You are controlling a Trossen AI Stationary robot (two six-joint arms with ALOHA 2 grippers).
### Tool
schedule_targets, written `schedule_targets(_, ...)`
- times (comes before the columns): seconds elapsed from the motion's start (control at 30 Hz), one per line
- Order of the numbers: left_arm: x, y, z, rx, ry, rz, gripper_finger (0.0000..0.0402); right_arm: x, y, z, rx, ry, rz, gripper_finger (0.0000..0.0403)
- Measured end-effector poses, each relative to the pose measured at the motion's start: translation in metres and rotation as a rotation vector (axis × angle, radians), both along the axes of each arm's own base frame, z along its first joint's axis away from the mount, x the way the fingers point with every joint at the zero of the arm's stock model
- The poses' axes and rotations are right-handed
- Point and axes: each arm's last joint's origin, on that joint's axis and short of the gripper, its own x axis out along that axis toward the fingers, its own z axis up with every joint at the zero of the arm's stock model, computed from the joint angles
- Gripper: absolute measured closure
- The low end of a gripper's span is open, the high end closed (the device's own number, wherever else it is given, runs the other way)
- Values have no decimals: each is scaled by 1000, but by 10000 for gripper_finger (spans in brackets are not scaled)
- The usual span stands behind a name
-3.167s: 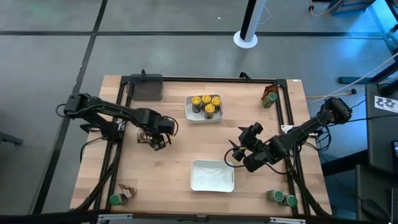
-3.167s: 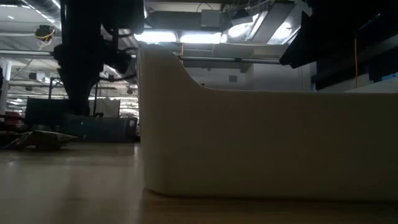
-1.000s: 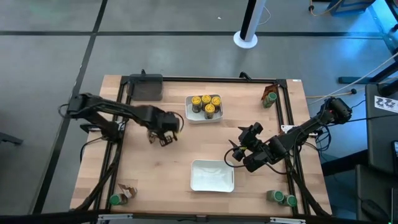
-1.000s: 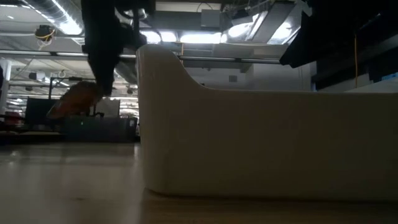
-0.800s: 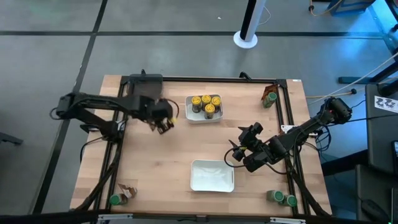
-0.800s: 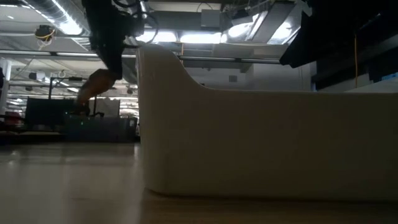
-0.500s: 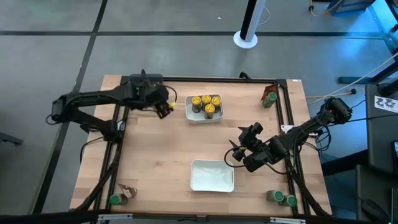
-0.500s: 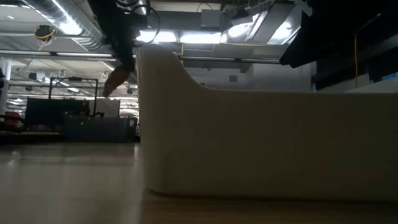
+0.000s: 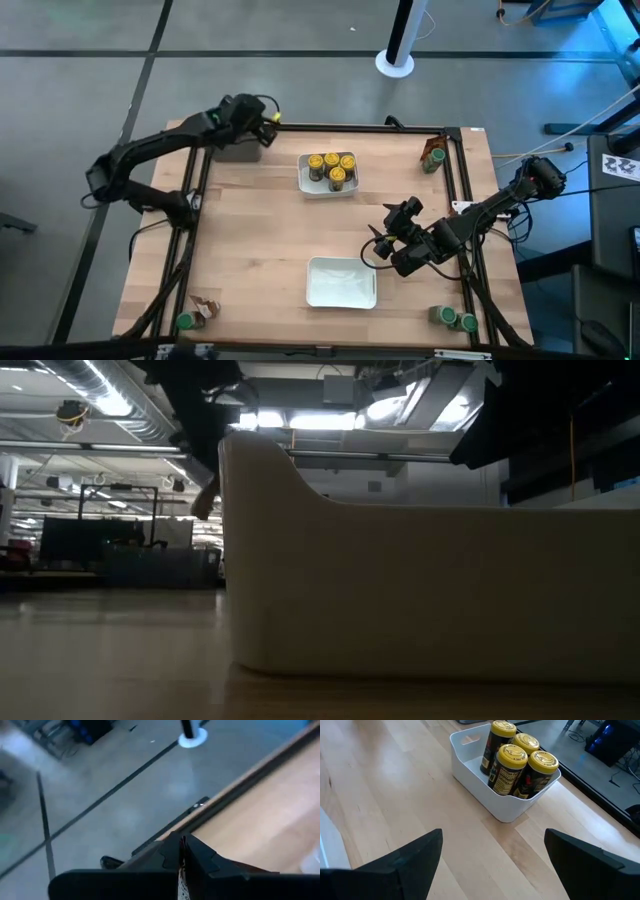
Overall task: Sort spices by type
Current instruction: Put the orange seasoning pack into the black bin
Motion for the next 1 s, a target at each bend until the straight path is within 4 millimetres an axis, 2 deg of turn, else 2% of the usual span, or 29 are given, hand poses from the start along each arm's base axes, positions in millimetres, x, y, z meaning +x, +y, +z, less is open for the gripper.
schedule_targets(0.2, -4, 25, -10, -8, -8, 94, 400, 0, 0, 0, 0, 0, 0, 54)
schedule_targets(0.33, -5, 32, -18, -20, -34, 140, 400, 0, 0, 0, -1, 0, 0, 54)
schedule_targets(0.7, -18, 29, -69, -36, -134, 239, 400, -3, -2, -9, -14, 23, 0, 54)
schedule_targets(1.0, -25, 20, -100, -82, -174, 292, 399, -3, -2, -9, -19, 19, -3, 54)
